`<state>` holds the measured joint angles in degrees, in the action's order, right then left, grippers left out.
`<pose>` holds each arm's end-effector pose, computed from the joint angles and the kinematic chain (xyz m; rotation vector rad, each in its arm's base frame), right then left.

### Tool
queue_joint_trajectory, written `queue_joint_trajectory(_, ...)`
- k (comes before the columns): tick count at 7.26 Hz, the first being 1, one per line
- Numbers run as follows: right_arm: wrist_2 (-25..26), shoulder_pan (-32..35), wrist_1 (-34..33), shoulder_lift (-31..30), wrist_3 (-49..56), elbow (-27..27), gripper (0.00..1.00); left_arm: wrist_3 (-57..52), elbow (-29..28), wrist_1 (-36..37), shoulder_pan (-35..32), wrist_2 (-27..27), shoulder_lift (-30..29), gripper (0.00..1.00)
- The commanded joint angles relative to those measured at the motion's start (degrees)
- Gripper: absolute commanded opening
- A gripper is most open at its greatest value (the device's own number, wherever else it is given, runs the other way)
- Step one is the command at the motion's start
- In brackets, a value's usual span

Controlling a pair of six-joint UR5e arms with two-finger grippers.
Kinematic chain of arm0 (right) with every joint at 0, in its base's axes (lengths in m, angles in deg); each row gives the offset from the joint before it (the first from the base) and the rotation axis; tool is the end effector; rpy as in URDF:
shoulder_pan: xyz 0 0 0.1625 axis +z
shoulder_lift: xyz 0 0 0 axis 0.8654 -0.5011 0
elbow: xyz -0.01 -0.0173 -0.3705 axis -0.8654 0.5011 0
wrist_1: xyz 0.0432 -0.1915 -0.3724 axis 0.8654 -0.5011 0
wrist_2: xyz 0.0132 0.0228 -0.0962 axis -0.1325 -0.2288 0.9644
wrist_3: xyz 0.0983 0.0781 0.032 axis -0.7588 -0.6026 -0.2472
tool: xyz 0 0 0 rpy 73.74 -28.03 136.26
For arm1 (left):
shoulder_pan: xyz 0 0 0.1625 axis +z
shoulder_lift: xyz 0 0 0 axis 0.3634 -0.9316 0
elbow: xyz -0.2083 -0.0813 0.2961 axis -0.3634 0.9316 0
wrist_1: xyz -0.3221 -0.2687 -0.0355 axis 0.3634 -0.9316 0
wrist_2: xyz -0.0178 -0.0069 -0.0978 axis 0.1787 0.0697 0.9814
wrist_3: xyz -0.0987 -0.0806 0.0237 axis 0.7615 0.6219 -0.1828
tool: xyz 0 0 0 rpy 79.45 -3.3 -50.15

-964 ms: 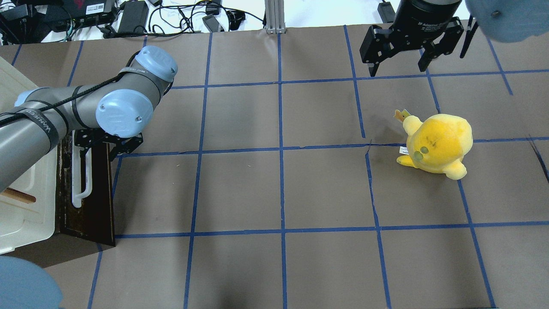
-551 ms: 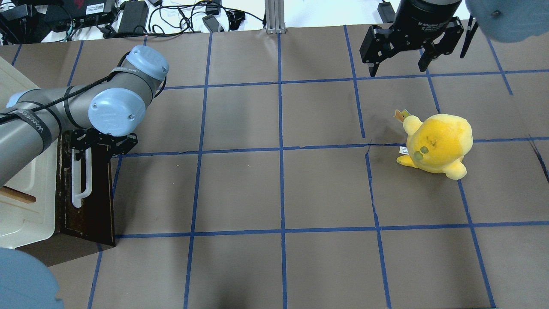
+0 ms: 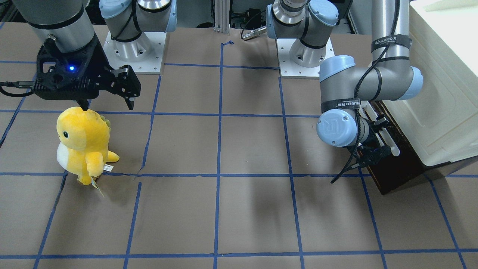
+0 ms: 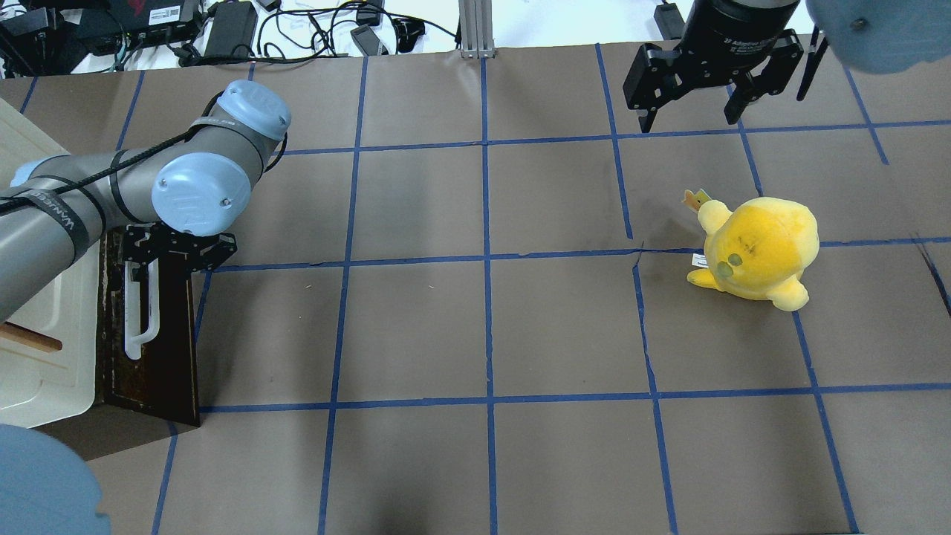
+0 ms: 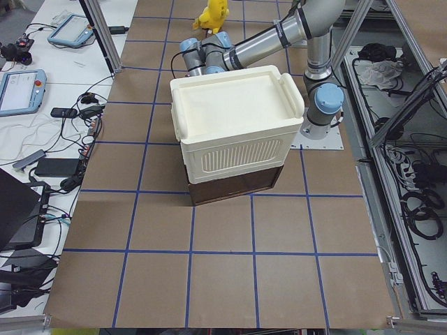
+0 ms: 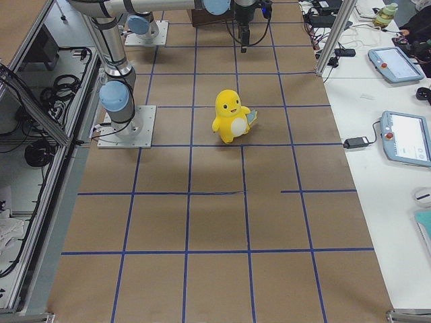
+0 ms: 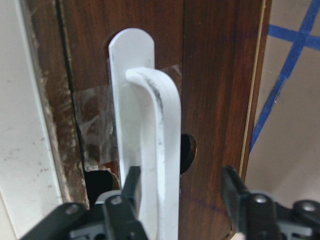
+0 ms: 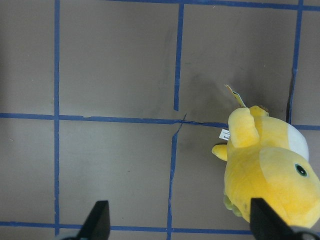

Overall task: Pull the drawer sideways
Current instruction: 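Lower the left gripper around the white handle and close on it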

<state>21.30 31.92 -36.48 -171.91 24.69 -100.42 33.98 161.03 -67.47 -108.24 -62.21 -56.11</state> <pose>0.1494 -0.5323 0.4257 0.0838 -3.1307 0.0723 -0.0149 -0.5110 0.1751 -0.3899 2.2535 0.3118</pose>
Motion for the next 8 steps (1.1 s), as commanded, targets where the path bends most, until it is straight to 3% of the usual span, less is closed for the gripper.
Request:
queue_joint_trajectory(1, 0.0, 0.0, 0.0, 0.0, 0.0, 0.0, 1.0, 0.0, 0.02, 0.04, 0.0, 0.65, -0.46, 0.58)
queue_joint_trajectory(8, 0.09, 0.0, 0.0, 0.0, 0.0, 0.0, 1.0, -0.17, 0.1, -0.22, 0.18, 0.56, -0.11, 0.49)
